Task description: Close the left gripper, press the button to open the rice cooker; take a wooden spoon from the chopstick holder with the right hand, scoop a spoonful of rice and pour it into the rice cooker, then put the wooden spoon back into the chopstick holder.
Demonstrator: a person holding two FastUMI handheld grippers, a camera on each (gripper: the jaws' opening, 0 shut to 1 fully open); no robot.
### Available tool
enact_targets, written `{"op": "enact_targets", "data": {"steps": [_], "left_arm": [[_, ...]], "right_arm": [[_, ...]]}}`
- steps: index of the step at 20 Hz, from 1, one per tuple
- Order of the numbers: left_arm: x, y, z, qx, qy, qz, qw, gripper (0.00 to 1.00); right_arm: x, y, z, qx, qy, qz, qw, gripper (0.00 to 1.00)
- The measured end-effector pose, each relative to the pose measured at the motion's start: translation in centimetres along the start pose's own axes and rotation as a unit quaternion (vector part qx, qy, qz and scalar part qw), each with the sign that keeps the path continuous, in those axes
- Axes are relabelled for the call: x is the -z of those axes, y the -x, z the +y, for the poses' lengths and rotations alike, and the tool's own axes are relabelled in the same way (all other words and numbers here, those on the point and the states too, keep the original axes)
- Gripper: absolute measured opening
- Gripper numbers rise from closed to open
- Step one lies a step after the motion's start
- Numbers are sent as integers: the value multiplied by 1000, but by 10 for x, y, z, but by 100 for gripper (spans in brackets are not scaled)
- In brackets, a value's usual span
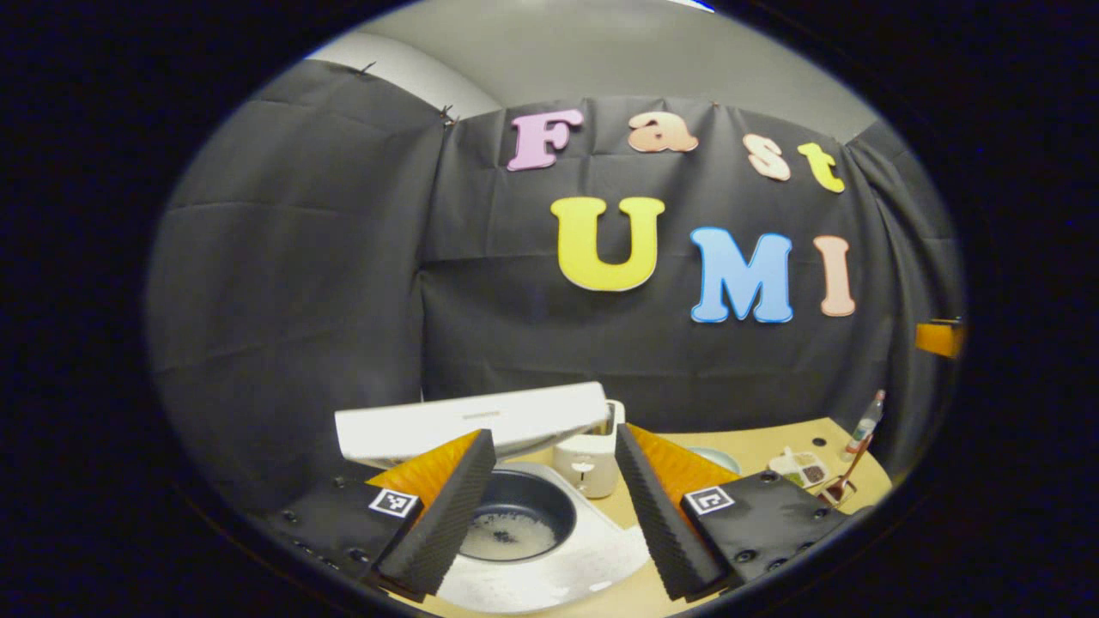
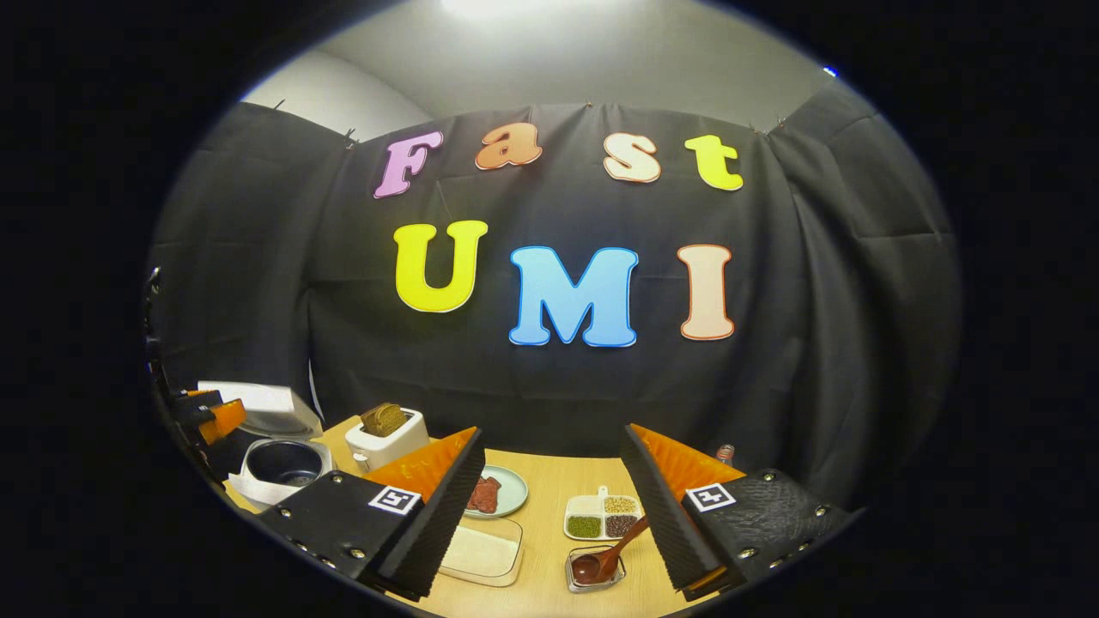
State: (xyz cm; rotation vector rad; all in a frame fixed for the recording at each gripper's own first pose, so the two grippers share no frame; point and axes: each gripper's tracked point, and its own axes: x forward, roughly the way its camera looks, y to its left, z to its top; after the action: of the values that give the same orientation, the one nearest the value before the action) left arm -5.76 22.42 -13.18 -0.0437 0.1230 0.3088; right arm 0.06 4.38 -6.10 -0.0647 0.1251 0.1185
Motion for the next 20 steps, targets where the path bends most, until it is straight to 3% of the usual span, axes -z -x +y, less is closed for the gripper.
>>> {"op": "enact_targets", "data": {"steps": [9,15,20], "left_arm": [[-18,11,-52,56,4,-19,998,96],[-27,22,-83,82,-2,-32,996,96],[-14,20,-102,89,-22,-11,996,97]], "right_arm": [[18,-1,-34,25,-7,1,1000,97],[61,-10,-91,76,-28,26,996,97],[115,-36,-116,84,-34,65,994,97]]}}
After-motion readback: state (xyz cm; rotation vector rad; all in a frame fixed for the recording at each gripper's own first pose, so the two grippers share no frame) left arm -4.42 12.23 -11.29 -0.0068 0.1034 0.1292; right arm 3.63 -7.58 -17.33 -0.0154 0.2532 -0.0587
